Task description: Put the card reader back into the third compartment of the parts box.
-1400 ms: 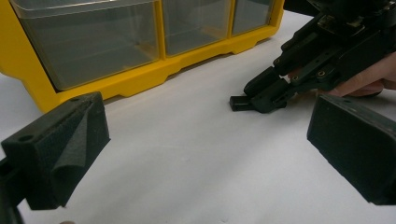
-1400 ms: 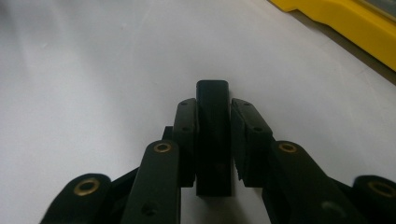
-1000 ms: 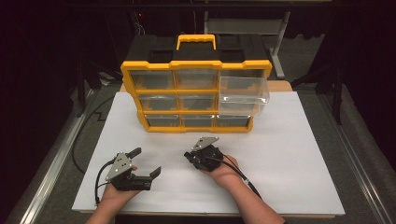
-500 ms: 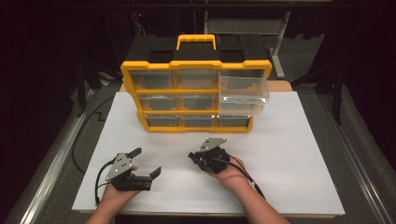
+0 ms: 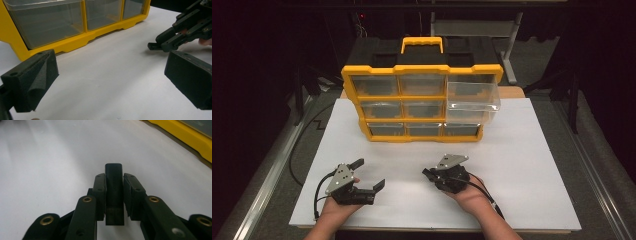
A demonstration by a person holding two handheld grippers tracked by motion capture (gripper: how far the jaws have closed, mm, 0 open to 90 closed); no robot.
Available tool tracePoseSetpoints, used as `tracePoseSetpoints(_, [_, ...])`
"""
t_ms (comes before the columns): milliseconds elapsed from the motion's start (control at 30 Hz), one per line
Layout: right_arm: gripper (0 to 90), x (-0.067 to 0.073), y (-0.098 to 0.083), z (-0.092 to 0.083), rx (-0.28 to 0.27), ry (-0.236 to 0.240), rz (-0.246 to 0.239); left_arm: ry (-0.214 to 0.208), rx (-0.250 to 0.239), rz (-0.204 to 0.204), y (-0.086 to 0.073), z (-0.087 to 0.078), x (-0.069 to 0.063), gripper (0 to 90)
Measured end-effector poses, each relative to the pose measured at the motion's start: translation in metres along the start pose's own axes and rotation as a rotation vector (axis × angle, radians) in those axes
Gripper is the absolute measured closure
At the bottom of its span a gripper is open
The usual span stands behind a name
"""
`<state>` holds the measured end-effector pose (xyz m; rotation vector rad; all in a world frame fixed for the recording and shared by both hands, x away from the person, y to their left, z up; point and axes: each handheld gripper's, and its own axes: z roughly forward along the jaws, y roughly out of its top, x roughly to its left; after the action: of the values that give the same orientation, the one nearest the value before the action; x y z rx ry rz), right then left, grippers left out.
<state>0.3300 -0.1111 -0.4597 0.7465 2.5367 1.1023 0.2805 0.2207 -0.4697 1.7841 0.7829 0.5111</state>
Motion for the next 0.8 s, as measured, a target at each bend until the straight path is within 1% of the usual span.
tracePoseSetpoints(167, [74.7, -0.001, -0.008, -0.007, 0.011, -0.013, -0.001, -0.001, -0.002, 0.002, 0.000, 0.000, 0.000, 0.3])
tracePoseSetpoints(500, [74.7, -0.011, -0.020, -0.024, -0.008, -0.024, 0.044, 0.000, -0.009, 0.000, 0.000, -0.001, 0.000, 0.3])
tracePoseSetpoints(633, [74.6, -0.014, -0.024, -0.032, -0.009, -0.037, 0.048, -0.002, -0.011, 0.001, 0.000, -0.002, 0.000, 0.3])
tracePoseSetpoints(800, [74.6, -0.017, -0.031, -0.041, -0.003, -0.041, 0.051, -0.004, -0.013, 0.001, 0.001, -0.002, 0.000, 0.3])
